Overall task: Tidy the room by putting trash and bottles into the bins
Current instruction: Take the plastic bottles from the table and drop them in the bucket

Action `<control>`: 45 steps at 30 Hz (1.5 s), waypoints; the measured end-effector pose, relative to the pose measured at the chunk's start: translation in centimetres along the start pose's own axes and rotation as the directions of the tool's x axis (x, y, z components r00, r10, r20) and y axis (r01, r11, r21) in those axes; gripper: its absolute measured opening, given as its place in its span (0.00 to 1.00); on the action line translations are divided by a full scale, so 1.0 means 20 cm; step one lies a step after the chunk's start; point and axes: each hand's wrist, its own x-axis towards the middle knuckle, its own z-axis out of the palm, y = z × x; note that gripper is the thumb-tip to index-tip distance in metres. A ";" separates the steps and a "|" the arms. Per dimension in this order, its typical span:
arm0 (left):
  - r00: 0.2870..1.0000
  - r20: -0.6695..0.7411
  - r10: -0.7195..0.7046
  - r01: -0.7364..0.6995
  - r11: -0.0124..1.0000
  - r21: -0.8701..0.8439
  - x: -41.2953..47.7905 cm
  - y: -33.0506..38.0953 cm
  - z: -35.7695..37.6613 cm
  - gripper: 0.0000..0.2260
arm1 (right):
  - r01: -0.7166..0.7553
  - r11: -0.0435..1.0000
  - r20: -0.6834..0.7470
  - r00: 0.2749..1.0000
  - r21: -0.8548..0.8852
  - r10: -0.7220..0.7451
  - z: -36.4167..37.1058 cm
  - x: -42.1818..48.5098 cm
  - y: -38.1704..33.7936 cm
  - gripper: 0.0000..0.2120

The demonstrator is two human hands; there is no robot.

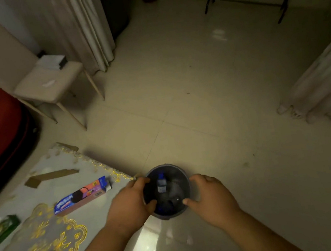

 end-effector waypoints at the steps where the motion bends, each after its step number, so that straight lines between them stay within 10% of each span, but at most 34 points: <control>1: 1.000 -0.030 0.000 0.001 1.000 0.030 -0.06 0.03 -0.07 0.27 | 0.026 0.999 -0.014 1.000 -0.020 -0.026 -0.06 -0.03 -0.06 0.29; 11: 0.956 -0.206 -0.208 0.250 0.946 0.207 -0.77 -0.06 -0.61 0.30 | 0.306 0.932 0.001 0.950 -0.194 -0.311 -0.34 -0.32 -0.72 0.24; 24: 0.756 -0.416 -0.506 0.560 0.828 0.010 -2.16 -0.63 -0.91 0.28 | 0.659 0.708 0.121 0.748 -0.255 -0.653 0.05 -1.01 -1.77 0.31; 34: 0.635 -0.461 -0.620 0.634 0.759 -0.148 -3.12 -1.09 -0.90 0.28 | 0.744 0.612 0.232 0.666 -0.269 -0.709 0.51 -1.64 -2.29 0.26; 45: 0.599 -0.355 -0.718 0.709 0.681 -0.180 -3.14 -1.42 -0.82 0.31 | 0.770 0.586 0.288 0.638 -0.254 -0.714 0.81 -1.60 -2.60 0.28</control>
